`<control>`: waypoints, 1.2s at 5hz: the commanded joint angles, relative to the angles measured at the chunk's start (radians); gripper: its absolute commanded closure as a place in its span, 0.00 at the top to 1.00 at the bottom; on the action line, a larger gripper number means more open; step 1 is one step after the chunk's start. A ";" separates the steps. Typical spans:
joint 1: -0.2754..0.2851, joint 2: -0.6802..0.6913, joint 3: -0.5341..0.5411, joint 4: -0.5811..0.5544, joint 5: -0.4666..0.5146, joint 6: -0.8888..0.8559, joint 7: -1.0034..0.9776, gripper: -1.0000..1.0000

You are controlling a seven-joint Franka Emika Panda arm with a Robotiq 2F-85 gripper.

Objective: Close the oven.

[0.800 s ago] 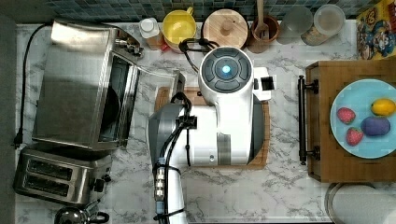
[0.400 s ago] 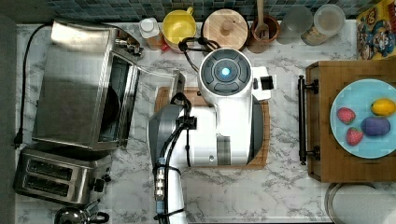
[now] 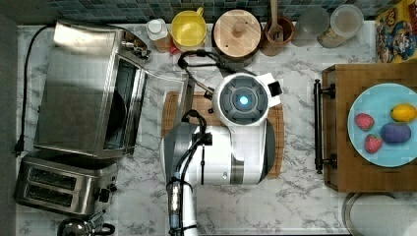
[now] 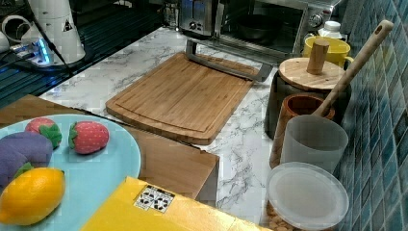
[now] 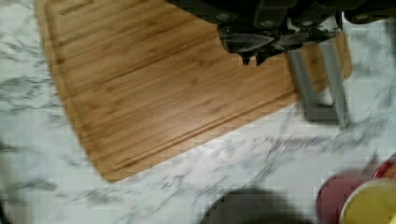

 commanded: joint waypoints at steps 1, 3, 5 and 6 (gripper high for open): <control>-0.018 -0.054 -0.058 -0.210 0.278 0.111 -0.349 0.00; 0.010 -0.077 -0.074 -0.345 0.580 0.263 -0.682 0.00; 0.040 0.019 -0.053 -0.348 0.922 0.322 -0.955 0.00; 0.042 0.082 -0.026 -0.349 1.065 0.409 -1.026 0.00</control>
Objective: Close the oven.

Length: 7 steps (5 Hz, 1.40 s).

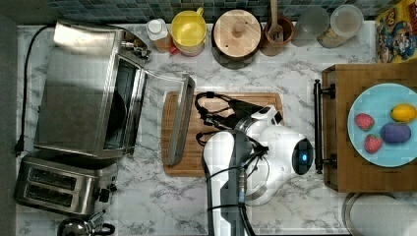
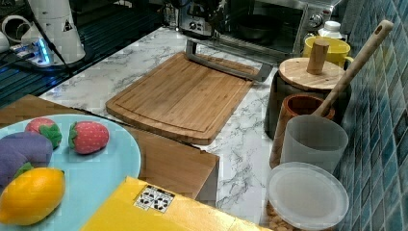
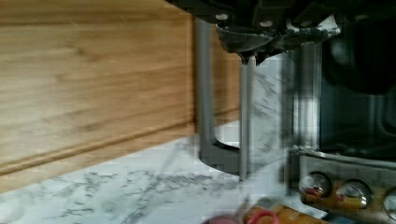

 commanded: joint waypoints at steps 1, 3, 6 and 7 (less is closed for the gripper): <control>0.065 0.137 0.052 0.010 0.180 0.145 -0.118 0.00; 0.081 0.183 0.068 0.052 0.224 0.066 -0.224 0.00; 0.064 0.238 0.140 0.116 0.295 0.098 -0.213 0.00; 0.063 0.312 0.155 0.169 0.275 0.065 -0.189 0.00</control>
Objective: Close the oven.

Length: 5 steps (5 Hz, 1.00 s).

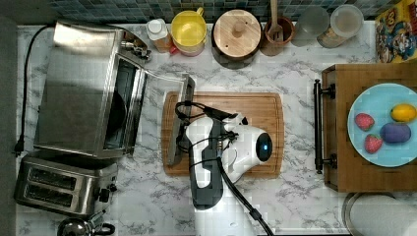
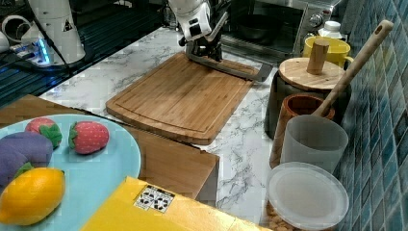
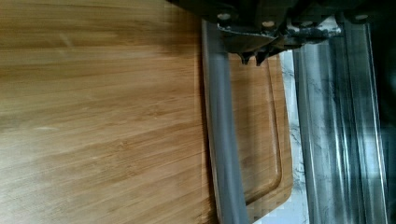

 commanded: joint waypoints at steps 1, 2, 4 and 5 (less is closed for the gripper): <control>0.034 0.088 0.045 0.201 0.033 -0.027 -0.032 0.00; 0.038 0.078 0.043 0.206 0.087 -0.055 -0.061 0.00; 0.060 -0.036 0.083 0.192 0.076 -0.043 -0.016 0.00; 0.085 -0.078 0.112 0.191 0.056 -0.028 -0.003 0.00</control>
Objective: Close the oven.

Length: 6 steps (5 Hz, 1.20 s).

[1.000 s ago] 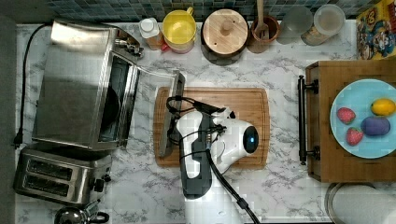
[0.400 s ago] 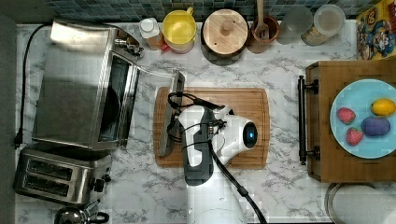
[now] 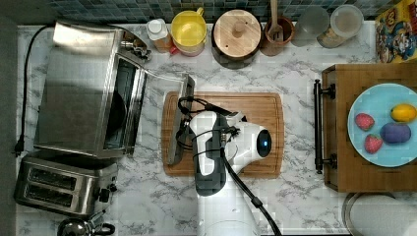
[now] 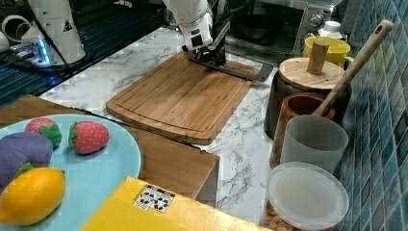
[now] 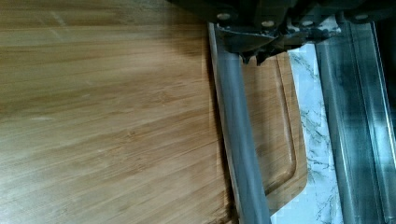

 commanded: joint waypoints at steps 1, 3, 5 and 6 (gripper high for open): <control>0.118 -0.173 0.123 0.156 -0.021 -0.015 0.027 0.00; 0.139 -0.227 0.156 0.181 -0.123 0.013 0.107 0.00; 0.181 -0.175 0.194 0.265 -0.449 0.063 0.421 0.00; 0.185 -0.193 0.197 0.281 -0.589 0.065 0.540 0.00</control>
